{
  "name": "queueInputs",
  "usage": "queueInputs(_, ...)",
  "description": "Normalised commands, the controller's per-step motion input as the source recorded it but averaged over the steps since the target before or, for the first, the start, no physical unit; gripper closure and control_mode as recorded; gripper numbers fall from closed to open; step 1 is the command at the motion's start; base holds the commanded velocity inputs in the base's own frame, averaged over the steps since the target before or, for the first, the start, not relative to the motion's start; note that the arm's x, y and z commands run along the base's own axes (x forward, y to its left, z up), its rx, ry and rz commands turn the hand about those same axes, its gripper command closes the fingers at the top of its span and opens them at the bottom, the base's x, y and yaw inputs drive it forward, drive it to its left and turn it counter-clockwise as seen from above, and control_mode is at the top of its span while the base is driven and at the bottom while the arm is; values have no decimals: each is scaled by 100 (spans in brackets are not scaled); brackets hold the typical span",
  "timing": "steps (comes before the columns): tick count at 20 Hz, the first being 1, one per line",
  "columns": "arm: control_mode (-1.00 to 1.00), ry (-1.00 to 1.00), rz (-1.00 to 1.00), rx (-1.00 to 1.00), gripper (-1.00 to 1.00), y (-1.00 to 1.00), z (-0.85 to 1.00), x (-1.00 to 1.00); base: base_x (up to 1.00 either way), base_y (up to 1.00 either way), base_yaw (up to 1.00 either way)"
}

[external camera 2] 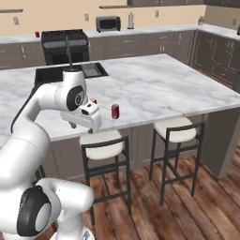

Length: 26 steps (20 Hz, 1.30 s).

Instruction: Four empty soda cans are scattered around the kitchen. Gather all the cans and cluster them next to the stove for recycling.

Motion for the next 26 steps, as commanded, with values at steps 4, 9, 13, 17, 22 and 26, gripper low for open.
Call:
queueInputs(4,100,0,0,0,-100,0,0,0,54,-53,20)
queueInputs(9,100,0,0,0,-100,0,0,0,71,-26,20)
queueInputs(13,100,0,0,0,-100,0,0,0,70,-15,16)
queueInputs(17,100,0,0,0,-100,0,0,0,68,-8,18)
queueInputs(22,100,0,0,0,-100,0,0,0,54,-9,15)
queueInputs(26,100,0,0,0,-100,0,0,0,30,0,8)
